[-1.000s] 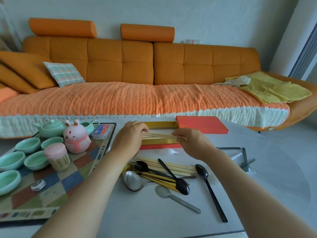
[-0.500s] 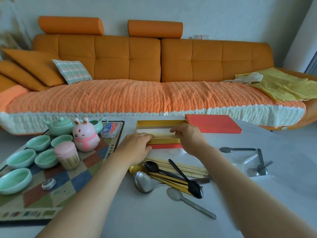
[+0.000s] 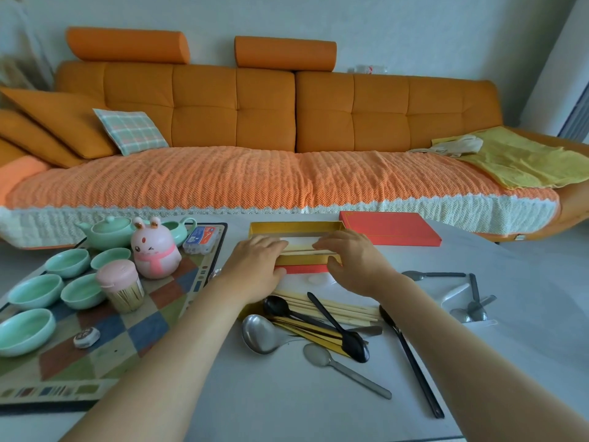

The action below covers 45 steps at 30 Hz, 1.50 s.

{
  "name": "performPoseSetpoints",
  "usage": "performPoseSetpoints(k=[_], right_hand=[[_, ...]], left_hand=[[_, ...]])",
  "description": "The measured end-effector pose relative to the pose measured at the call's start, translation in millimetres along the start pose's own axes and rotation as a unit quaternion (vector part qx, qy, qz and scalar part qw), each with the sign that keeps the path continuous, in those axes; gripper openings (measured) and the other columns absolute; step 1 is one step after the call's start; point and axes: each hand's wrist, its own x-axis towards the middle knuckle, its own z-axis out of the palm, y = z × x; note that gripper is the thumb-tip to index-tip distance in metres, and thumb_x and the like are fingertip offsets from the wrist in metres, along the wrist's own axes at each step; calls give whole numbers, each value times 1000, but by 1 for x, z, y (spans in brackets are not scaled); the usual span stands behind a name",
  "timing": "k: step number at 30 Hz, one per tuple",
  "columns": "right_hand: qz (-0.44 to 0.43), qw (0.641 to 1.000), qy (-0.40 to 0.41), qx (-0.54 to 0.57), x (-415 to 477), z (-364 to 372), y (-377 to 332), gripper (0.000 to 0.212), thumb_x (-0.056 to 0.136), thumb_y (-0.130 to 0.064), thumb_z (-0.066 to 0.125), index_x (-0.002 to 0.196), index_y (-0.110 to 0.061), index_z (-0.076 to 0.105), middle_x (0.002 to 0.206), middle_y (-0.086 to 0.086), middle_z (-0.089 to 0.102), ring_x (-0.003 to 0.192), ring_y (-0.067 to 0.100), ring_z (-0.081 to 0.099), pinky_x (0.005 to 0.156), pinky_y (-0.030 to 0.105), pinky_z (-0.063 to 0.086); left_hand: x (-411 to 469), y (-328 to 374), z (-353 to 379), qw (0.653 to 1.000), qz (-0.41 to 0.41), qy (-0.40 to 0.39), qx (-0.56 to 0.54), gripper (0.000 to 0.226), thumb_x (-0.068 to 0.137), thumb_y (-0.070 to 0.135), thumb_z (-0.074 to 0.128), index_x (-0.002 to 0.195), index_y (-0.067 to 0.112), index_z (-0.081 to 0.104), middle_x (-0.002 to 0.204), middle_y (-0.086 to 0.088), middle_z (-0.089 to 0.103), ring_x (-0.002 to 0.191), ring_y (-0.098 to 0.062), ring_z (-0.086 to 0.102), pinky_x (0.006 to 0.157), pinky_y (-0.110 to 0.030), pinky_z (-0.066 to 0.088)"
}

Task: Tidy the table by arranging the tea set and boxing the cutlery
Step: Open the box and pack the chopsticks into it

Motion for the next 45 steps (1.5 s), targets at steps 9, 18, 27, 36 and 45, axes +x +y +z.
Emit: performPoseSetpoints(k=[9, 18, 27, 36, 45], right_hand=[[-16, 993, -119, 9, -22, -24, -14, 19, 83, -28, 60, 94, -35, 74, 91, -19, 66, 82, -2, 61, 76, 22, 53], [48, 986, -161, -2, -33, -23, -10, 14, 89, -36, 66, 100, -29, 73, 99, -15, 67, 80, -4, 53, 72, 16, 41], [69, 994, -64, 59, -25, -23, -10, 19, 98, -23, 55, 108, -23, 71, 94, -10, 62, 81, 8, 56, 73, 23, 46], [66, 992, 99, 49, 4, -4, 1, 31, 96, 1, 50, 110, -11, 74, 110, 7, 70, 101, 26, 65, 87, 26, 49], [146, 989, 10, -12, 28, 8, 3, 52, 90, 8, 41, 122, -22, 68, 120, -2, 67, 109, 22, 59, 102, 42, 42]], left_hand=[[-11, 33, -13, 994, 71, 42, -77, 13, 94, 27, 56, 102, 27, 66, 99, 12, 60, 97, -12, 56, 82, -29, 46], [-20, 33, -6, 995, 14, -80, -61, 31, 98, 40, 52, 126, 33, 64, 119, 11, 54, 108, -13, 52, 81, -28, 42], [-11, 18, -7, 992, -22, 62, -108, 20, 100, 24, 52, 107, 25, 70, 100, 9, 61, 95, -14, 59, 77, -30, 48], [-9, -18, -10, 983, -77, 159, -51, 31, 96, 19, 56, 127, 21, 61, 119, -1, 57, 115, -24, 47, 92, -38, 42], [-2, -11, 8, 998, -35, -29, -47, 52, 96, 44, 50, 145, 28, 42, 144, 6, 42, 135, -17, 31, 110, -40, 30]])
